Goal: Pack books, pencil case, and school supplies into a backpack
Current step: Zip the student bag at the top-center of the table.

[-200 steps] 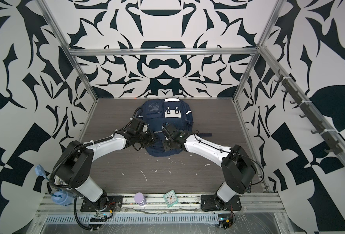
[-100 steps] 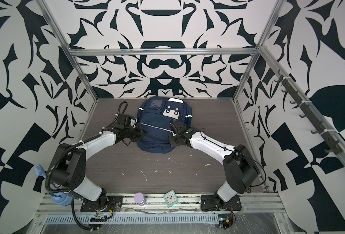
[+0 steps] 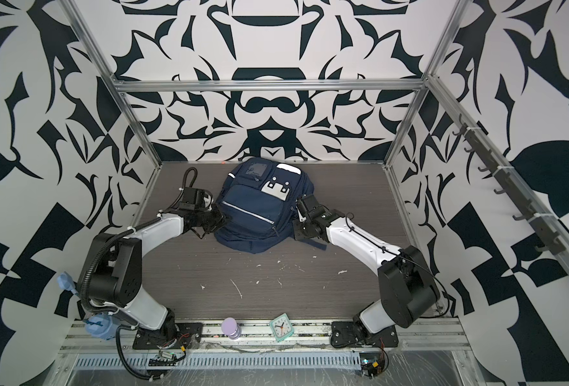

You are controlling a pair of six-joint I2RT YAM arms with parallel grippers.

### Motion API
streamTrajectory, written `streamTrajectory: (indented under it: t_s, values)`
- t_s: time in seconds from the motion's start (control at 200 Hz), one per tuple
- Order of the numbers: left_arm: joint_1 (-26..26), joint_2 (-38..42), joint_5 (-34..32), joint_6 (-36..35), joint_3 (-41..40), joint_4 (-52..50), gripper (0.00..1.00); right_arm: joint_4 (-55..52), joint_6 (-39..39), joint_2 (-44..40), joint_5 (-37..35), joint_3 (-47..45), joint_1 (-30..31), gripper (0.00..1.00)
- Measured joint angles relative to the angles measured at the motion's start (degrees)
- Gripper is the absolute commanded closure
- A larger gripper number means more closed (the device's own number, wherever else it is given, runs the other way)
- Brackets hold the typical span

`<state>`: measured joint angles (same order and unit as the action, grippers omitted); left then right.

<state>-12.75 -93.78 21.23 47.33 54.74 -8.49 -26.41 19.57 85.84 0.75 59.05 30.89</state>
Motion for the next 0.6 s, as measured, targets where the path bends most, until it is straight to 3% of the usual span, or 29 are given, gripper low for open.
streamTrajectory:
  t_s: [0.14, 0.28, 0.6]
  values:
    - [-0.09, -0.04, 0.33, 0.35, 0.31, 0.2, 0.47, 1.18, 0.7, 0.26, 2.1, -0.24, 0.39, 0.77]
    - [-1.7, 0.5, 0.52, 0.5, 0.28, -0.02, 0.43, 2.73, 0.66, 2.36, 3.13, 0.22, 2.69, 0.61]
    - [-9.01, 3.82, 0.17, 2.45, 0.26, -0.39, 0.41, 4.02, -0.31, 10.4, 3.98, 5.01, 7.04, 0.55]
